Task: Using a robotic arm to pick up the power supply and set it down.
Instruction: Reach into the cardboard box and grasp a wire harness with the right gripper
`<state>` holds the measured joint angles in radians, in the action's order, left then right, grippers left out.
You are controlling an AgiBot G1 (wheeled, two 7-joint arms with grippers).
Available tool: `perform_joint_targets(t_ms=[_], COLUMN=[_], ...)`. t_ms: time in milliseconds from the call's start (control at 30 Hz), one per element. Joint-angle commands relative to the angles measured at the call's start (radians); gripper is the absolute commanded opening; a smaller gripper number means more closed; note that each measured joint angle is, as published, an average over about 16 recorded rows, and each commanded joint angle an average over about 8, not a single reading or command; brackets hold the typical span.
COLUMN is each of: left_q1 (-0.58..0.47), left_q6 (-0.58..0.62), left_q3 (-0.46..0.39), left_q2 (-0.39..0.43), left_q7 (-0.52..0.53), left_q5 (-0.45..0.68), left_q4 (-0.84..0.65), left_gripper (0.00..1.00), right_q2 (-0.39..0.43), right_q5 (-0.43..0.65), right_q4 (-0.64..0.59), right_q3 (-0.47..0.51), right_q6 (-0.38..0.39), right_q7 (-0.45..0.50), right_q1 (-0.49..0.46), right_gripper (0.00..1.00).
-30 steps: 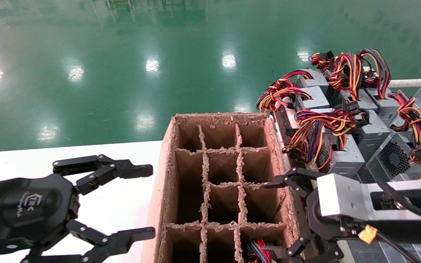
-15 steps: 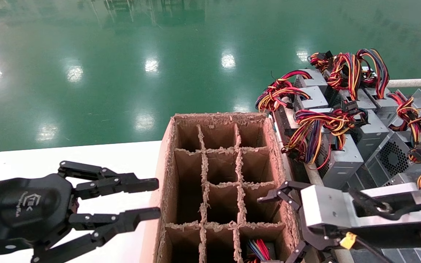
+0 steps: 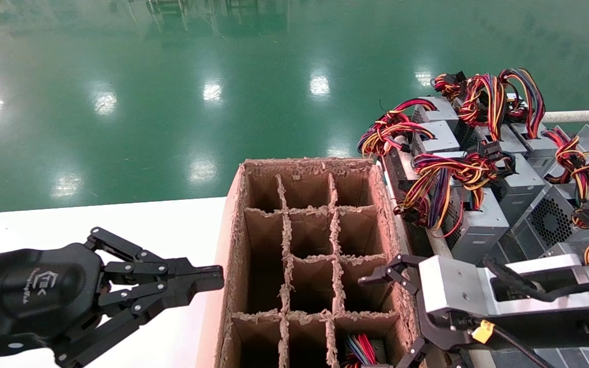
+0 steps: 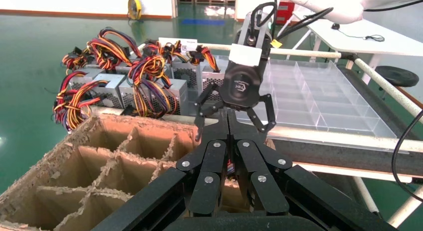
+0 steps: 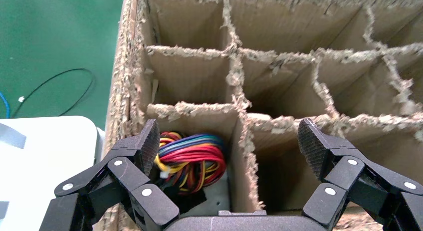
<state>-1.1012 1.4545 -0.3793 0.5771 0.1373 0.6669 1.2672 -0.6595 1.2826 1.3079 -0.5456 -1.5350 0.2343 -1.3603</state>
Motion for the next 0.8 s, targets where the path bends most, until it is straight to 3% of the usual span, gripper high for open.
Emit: perform_joint_targets(t_ms=[33, 533, 800], left_q1=[0.0, 0.0, 0.0], left_q6=[0.0, 0.0, 0.0], left_q3=[0.0, 0.0, 0.0], left_q2=[0.0, 0.0, 0.0], left_q7=[0.0, 0.0, 0.0], left_q5=[0.0, 0.0, 0.0], left_q4=[0.0, 0.0, 0.0], left_gripper=[0.0, 0.0, 0.0], right_q2=[0.003, -0.004, -0.05], right_q5=[0.003, 0.04, 0.092], right_q4=[0.001, 0.001, -0.011], right_q3=[-0.006, -0.051, -0.139], right_q6=[-0.004, -0.014, -0.042], right_q7=[0.006, 0.019, 0.028], right_q1=[0.0, -0.04, -0.119], right_gripper=[1.0, 1.0, 1.0])
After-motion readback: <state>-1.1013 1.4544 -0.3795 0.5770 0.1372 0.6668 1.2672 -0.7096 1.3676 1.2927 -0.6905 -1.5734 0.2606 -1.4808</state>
